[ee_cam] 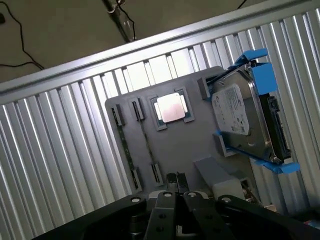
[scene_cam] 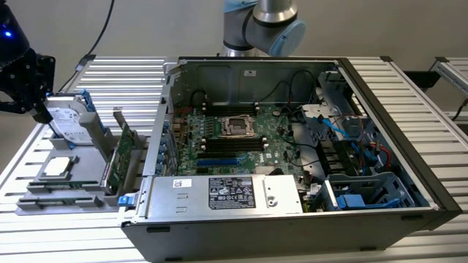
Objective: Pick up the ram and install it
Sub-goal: 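Pick up the ram and move it above insertion slot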
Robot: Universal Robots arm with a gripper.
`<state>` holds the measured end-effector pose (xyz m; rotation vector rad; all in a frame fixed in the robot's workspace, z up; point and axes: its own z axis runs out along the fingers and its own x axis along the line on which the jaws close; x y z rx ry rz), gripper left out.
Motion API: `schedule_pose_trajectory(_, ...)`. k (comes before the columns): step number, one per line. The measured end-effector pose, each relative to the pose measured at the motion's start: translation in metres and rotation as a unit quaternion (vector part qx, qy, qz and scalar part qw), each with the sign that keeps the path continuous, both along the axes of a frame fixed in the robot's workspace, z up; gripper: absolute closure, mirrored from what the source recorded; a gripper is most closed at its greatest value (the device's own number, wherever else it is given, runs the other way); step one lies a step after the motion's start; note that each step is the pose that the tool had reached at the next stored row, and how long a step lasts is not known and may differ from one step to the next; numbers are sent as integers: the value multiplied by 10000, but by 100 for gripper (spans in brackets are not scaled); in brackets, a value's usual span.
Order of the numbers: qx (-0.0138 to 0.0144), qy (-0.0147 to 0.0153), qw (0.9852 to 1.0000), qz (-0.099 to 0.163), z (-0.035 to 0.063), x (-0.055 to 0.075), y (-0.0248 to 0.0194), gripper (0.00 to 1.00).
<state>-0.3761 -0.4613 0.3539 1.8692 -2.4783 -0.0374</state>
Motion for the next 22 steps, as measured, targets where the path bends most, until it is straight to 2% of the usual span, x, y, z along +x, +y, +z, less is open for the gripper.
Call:
schedule_pose_trajectory(4, 0, 0, 9993, 368, 0, 0, 0, 89)
schedule_pose_trajectory(7, 0, 0, 9980, 637, 0, 0, 0, 89)
schedule_pose_trajectory(14, -1, 1, 9925, 1226, 0, -6, 1, 89)
schedule_pose_trajectory(16, -2, 1, 9924, 1227, 0, -6, 0, 89)
schedule_pose_trajectory(19, -2, 0, 9924, 1228, 0, -6, 0, 84)
schedule_pose_trajectory(20, -2, 0, 9924, 1228, 0, -6, 0, 77)
schedule_pose_trajectory(21, -1, 0, 9924, 1228, -2, -6, -5, 77)
schedule_pose_trajectory(22, -2, 0, 9924, 1230, -12, -9, -19, 70)
